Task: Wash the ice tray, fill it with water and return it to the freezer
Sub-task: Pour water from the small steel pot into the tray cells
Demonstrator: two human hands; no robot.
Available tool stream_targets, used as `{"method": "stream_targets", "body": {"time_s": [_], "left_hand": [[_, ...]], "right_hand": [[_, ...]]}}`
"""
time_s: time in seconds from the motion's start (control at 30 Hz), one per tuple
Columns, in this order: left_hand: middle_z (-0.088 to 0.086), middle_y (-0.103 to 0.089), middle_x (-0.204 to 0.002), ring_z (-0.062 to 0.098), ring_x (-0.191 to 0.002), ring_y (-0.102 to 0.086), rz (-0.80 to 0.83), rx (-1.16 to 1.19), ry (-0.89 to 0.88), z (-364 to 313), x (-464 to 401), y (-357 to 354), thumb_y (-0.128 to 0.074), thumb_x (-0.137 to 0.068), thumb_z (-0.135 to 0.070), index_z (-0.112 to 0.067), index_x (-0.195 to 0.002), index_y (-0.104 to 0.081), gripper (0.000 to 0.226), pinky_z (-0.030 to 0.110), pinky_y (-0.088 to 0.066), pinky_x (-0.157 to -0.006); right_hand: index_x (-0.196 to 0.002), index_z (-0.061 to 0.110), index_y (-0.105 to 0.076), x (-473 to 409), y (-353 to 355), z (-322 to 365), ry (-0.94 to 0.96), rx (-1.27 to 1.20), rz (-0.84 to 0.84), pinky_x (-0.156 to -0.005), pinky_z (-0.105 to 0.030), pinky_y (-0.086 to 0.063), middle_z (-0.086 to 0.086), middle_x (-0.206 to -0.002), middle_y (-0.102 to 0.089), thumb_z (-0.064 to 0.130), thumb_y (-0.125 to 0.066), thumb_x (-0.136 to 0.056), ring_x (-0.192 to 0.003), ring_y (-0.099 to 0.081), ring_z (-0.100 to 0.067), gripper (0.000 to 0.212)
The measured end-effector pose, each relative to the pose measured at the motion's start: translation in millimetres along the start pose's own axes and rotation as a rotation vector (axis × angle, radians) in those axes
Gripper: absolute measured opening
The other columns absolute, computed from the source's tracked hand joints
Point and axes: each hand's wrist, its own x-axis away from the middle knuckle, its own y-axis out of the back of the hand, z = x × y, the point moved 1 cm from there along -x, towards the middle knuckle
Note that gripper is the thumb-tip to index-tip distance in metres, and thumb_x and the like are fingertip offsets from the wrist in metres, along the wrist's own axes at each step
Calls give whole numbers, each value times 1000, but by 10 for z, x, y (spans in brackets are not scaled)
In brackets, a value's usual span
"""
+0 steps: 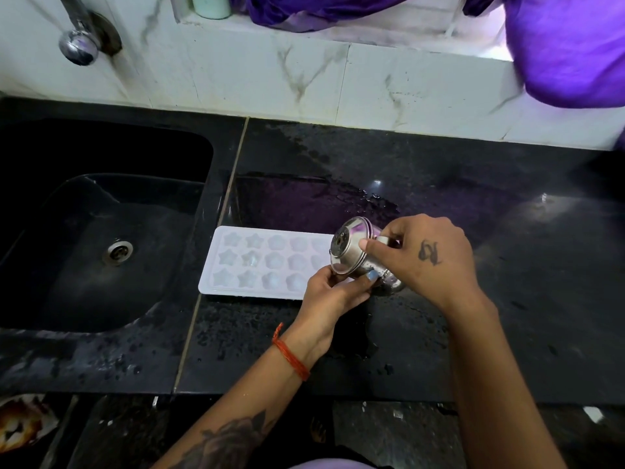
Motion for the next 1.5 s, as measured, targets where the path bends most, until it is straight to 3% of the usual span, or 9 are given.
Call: {"method": "stream_targets", "body": {"time_s": [0.27, 0.43, 0.57, 0.7, 0.9, 1.07, 1.23, 1.5], "left_hand": [[2, -71, -95, 15, -95, -68, -6, -16, -44, 36, -10, -9, -73, -77, -7, -3, -108, -62, 33, 28, -55, -86], [6, -71, -103, 23, -103, -65, -148, -207, -150, 61, -47, -24, -87, -48, -39, -12, -104, -64, 66, 39, -54, -87], [0, -71, -105, 19, -104, -64, -170, -289, -173, 66, -48, -64, -83, -40, -50, -17, -104, -64, 75, 45, -52, -92], [-2, -71, -106, 17, -105, -64, -114, -258, -146, 119, -60, -116, -84, -44, -46, -16, -104, -64, 70, 41, -52, -93], [11, -69, -111, 21, -102, -67, -24, -136, -65, 236, -68, -200, -78, -74, -14, -4, -111, -61, 41, 27, -55, -80], [5, -69, -105, 17, -102, -66, 27, -58, -30, 270, -60, -248, -72, -79, -9, -3, -113, -60, 36, 32, -53, -90], [-1, -68, -92, 15, -98, -66, 49, -22, -30, 275, -52, -260, -68, -81, -5, -4, -107, -62, 26, 35, -52, -94], [5, -69, -102, 16, -98, -66, -8, -52, -55, 277, -65, -282, -72, -79, -8, -3, -112, -61, 34, 31, -53, -90]], "right_hand": [[-74, 18, -71, 10, 9, -63, -6, -48, 5, -51, -20, -36, -1, -65, -67, 50, -60, -84, -65, -61, -19, 35], [-71, 20, -74, 23, 13, -247, -93, -267, 20, -62, -27, -46, -1, -66, -70, 41, -68, -79, -68, -64, -14, 24], [-68, 21, -73, 55, 10, -348, -149, -348, 24, -56, -23, -40, 2, -64, -69, 39, -69, -78, -59, -57, -7, 21], [-70, 22, -73, 75, 27, -395, -157, -306, 10, -61, -29, -46, 1, -64, -69, 40, -69, -78, -65, -61, -12, 21], [-72, 21, -72, 105, 65, -389, -134, -160, 7, -58, -25, -43, 0, -64, -68, 46, -65, -81, -66, -63, -16, 27], [-75, 13, -72, 103, 89, -348, -85, -55, 8, -54, -20, -40, -5, -67, -69, 45, -61, -84, -66, -63, -20, 35], [-81, 11, -72, 97, 93, -312, -41, 0, -12, -54, -25, -43, -8, -66, -68, 45, -60, -84, -66, -63, -23, 36], [-76, 11, -72, 89, 75, -403, -54, -80, -1, -53, -22, -40, -8, -67, -69, 45, -61, -83, -67, -64, -23, 36]]}}
